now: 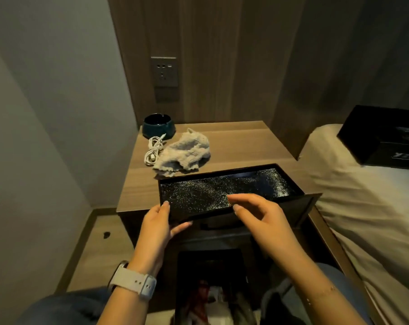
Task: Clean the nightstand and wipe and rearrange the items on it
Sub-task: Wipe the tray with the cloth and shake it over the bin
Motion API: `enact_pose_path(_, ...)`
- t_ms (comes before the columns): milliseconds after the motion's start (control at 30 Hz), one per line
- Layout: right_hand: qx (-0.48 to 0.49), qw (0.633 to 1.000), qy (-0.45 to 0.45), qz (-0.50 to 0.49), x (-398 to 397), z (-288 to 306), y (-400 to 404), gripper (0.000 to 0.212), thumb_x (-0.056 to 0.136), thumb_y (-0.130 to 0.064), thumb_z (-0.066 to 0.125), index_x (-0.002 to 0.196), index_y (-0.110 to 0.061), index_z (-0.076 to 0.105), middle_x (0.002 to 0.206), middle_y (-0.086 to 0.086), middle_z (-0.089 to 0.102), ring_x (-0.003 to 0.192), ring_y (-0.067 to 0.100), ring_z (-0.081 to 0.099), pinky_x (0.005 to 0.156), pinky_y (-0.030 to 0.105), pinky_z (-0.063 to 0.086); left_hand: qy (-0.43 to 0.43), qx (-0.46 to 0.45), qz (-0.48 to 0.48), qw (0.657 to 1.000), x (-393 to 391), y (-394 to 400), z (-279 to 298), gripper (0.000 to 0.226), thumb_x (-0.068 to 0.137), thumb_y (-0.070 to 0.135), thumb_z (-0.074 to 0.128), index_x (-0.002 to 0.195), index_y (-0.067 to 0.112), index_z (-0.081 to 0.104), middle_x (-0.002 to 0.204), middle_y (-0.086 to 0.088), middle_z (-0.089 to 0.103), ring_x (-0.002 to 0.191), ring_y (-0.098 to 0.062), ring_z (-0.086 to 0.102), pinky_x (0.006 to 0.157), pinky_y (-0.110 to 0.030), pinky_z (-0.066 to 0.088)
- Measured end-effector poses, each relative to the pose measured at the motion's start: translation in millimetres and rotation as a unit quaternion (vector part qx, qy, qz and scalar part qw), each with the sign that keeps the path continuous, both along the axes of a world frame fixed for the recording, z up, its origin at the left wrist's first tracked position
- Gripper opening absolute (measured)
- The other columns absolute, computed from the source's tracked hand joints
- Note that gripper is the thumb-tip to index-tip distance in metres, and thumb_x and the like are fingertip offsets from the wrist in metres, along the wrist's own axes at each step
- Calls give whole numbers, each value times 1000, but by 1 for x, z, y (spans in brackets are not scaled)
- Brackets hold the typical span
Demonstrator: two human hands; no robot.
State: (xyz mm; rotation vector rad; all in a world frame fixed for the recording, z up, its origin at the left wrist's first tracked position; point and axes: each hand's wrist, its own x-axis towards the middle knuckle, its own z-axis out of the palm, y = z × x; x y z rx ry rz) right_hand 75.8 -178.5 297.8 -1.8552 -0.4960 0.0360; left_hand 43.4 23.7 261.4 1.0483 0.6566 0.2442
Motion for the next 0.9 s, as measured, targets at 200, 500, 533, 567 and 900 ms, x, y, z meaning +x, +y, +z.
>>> enact_pose_path(200, -167, 981, -78, 63, 64, 44, 74, 25, 90, -17, 59, 114, -22, 68, 108, -8, 64, 99, 5, 60, 86, 24, 50, 17, 53, 63, 996, -5, 38, -9, 20, 99, 18, 47, 117, 15, 39, 131, -13, 43, 87, -24, 61, 51, -34, 59)
enact_pose_path(500, -530, 777, -267, 208, 159, 28, 180, 46, 88, -33, 60, 134, -29, 50, 138, 4, 46, 126, 26, 40, 104, 44, 32, -6, 64, 43, 997, -14, 53, -8, 20, 100, 13, 43, 119, 16, 39, 98, -3, 54, 82, -20, 63, 53, -31, 59)
enact_pose_path(533, -537, 778, -258, 200, 164, 21, 181, 40, 90, -27, 58, 129, -26, 55, 130, 7, 51, 121, 27, 45, 100, 43, 35, -5, 63, 44, 997, -13, 53, -7, 20, 100, 13, 43, 119, 16, 39, 98, -3, 54, 82, -19, 62, 54, -31, 59)
enact_pose_path(567, -522, 795, -252, 181, 169, 15, 178, 33, 90, -23, 56, 123, -23, 60, 122, 8, 57, 115, 28, 51, 96, 41, 40, -4, 63, 46, 997, -13, 53, -6, 21, 100, 14, 43, 120, 16, 39, 99, -3, 53, 83, -18, 61, 54, -30, 59)
enact_pose_path(900, -354, 894, -266, -64, 196, 60, 68, 35, 88, -9, 50, 121, -18, 42, 107, 15, 62, 92, 37, 60, 67, 39, 44, -6, 76, 28, 997, -14, 54, -6, 24, 101, 13, 40, 125, 17, 41, 116, -9, 53, 94, -25, 65, 59, -27, 60)
